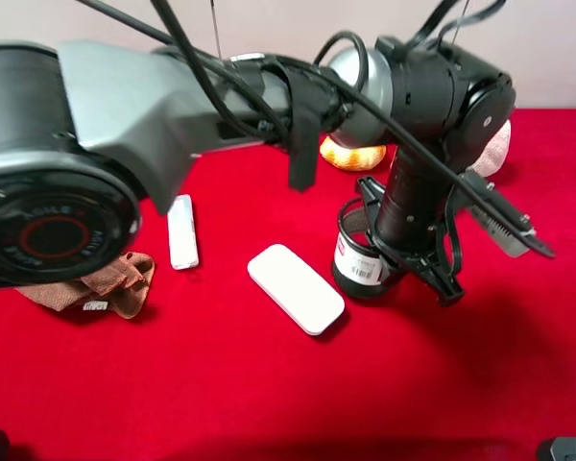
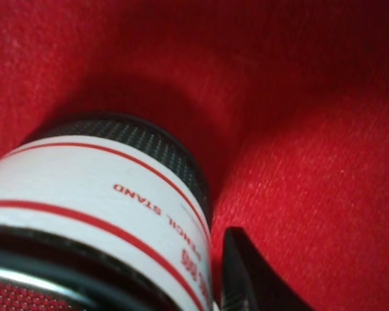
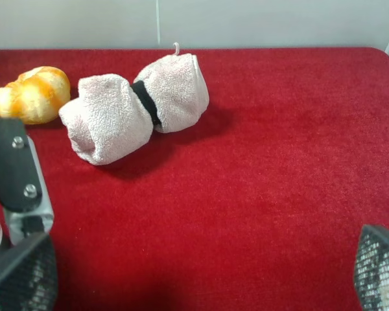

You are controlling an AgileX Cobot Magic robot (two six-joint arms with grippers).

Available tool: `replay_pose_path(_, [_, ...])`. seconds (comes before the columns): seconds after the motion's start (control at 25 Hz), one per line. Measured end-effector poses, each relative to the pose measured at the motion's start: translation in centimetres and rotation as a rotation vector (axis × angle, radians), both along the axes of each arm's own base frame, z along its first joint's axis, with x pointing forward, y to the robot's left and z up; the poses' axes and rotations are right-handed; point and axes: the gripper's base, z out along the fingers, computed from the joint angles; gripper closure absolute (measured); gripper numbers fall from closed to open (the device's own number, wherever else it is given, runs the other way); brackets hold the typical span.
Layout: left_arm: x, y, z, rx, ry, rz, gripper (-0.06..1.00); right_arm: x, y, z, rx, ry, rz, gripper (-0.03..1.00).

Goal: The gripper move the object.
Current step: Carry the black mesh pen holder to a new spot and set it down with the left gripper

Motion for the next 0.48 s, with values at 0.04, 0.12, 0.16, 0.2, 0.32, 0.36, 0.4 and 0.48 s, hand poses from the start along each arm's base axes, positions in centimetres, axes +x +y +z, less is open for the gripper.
replay_pose_path(0.04, [-0.12,-0.05,-0.33,0.005,0.001,-0.003,0.84,0.0,0.0,0.0,0.0,0.0,0.0,0.28])
replay_pose_path(0.12, [-0.37,-0.28,-0.7,0.002,-0.001,-0.009,0.85,0.0,0.0,0.0,0.0,0.0,0.0,0.28])
replay_pose_path(0.16, [-0.41,-0.37,-0.73,-0.004,-0.004,-0.011,0.85,0.0,0.0,0.0,0.0,0.0,0.0,0.28])
replay_pose_path(0.2, [-0.38,-0.42,-0.74,-0.009,-0.007,-0.01,0.85,0.0,0.0,0.0,0.0,0.0,0.0,0.28])
replay_pose_path(0.32, [-0.33,-0.51,-0.77,-0.019,-0.012,-0.01,0.85,0.0,0.0,0.0,0.0,0.0,0.0,0.28])
replay_pose_path(0.36, [-0.33,-0.51,-0.77,-0.019,-0.012,-0.01,0.85,0.0,0.0,0.0,0.0,0.0,0.0,0.28])
replay_pose_path(0.4, [-0.33,-0.51,-0.77,-0.019,-0.012,-0.01,0.85,0.0,0.0,0.0,0.0,0.0,0.0,0.28])
replay_pose_path(0.48, [-0.33,-0.52,-0.79,-0.02,-0.012,-0.01,0.84,0.0,0.0,0.0,0.0,0.0,0.0,0.28])
